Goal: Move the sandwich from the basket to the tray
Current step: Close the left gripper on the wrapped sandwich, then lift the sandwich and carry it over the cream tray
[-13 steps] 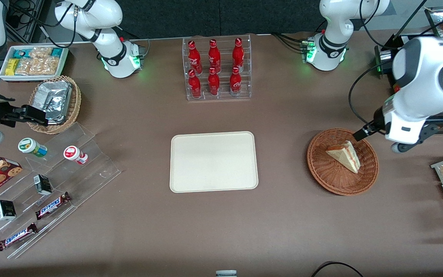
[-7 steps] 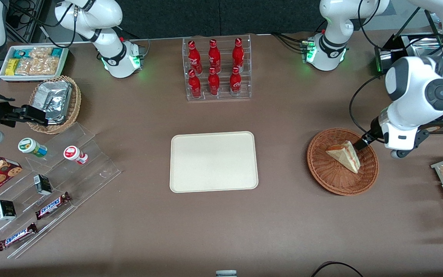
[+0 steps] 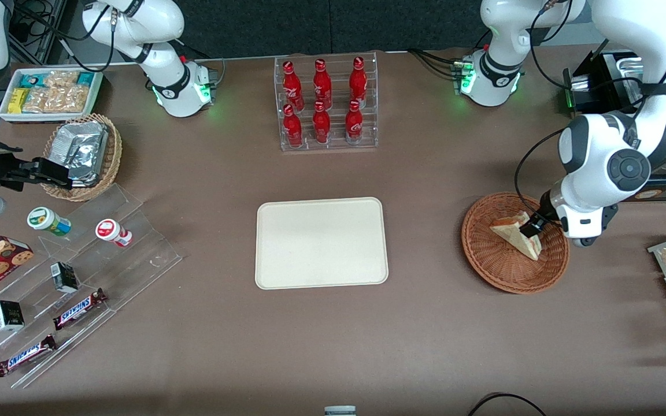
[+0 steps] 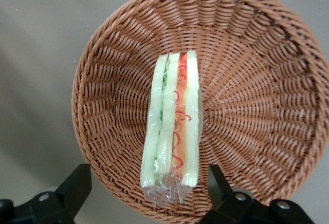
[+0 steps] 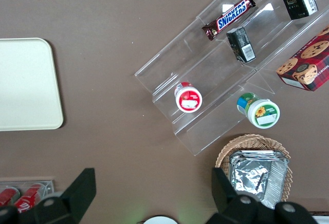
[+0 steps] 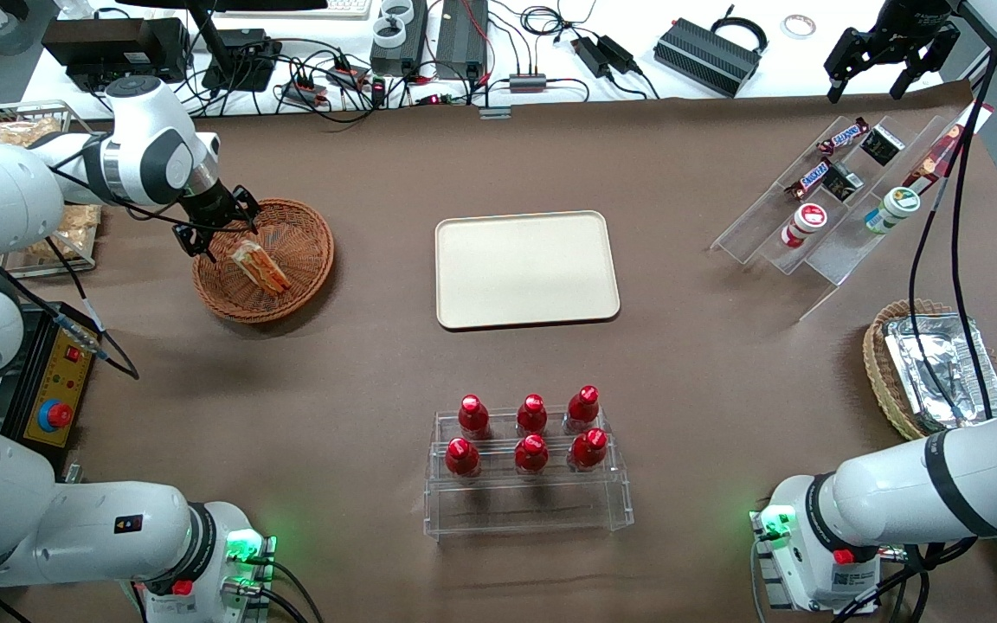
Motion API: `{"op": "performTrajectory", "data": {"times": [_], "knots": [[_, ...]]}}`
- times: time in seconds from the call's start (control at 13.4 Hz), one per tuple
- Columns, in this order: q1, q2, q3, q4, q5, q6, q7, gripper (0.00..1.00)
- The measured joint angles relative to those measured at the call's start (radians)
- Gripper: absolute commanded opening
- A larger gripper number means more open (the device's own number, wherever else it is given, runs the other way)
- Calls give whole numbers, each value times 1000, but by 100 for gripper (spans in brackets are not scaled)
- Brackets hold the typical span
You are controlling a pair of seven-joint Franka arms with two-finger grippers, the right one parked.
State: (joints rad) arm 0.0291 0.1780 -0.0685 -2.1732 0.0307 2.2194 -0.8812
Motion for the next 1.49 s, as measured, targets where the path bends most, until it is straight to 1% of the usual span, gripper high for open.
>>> {"op": "performTrajectory", "data": {"times": [0.67, 0.75, 0.82, 0.89, 0.97, 1.04, 1.12, 1.19, 1.49], "knots": [[0, 84, 0, -24, 0, 52, -11, 100], [0, 93, 0, -25, 0, 63, -11, 99], [0, 101, -1, -25, 0, 67, -11, 79], [0, 107, -1, -25, 0, 71, -11, 51], [0, 111, -1, -24, 0, 76, -11, 30], [-1, 113, -1, -24, 0, 81, -11, 16], [-1, 113, -1, -24, 0, 83, -11, 7], [-1, 113, -1, -23, 0, 85, -12, 4], [-2, 110, -6, 12, 0, 70, -12, 3]]}}
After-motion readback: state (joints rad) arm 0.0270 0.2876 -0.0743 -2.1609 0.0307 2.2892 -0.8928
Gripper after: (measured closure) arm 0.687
